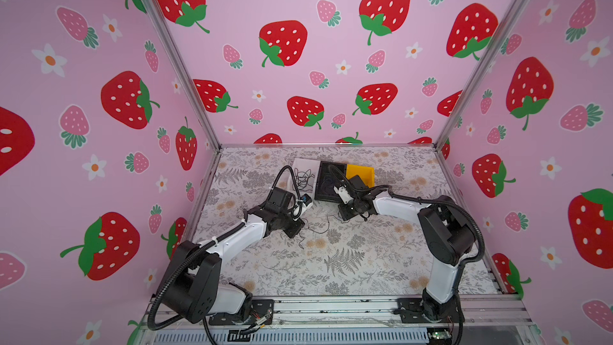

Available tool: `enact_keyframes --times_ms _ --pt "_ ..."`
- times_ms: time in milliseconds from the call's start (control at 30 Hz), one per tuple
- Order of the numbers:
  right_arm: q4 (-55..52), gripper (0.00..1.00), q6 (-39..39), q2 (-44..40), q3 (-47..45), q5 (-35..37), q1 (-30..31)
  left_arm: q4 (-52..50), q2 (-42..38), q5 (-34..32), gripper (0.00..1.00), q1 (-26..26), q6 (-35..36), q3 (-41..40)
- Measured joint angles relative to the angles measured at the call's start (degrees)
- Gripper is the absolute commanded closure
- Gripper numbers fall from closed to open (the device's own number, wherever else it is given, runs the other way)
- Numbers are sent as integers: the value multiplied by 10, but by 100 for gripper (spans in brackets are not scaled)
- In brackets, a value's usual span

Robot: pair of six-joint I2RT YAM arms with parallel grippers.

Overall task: Untangle and sort cables by color
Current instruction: Straighten the cable.

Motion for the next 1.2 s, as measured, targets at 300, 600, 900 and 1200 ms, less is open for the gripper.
enact_keyframes --times_ms 300,600,900,1200 --pt "24 100 31 -165 -83 6 -40 -11 12 -6 36 0 -4 14" --pt "39 100 50 -223 -136 -7 -120 -57 -61 -15 29 0 -29 13" --pt "46 100 50 -221 -138 -30 -127 -66 5 -7 29 -10 -52 13" --pt "54 100 51 -221 -138 -43 -127 -65 149 26 31 -22 -54 141"
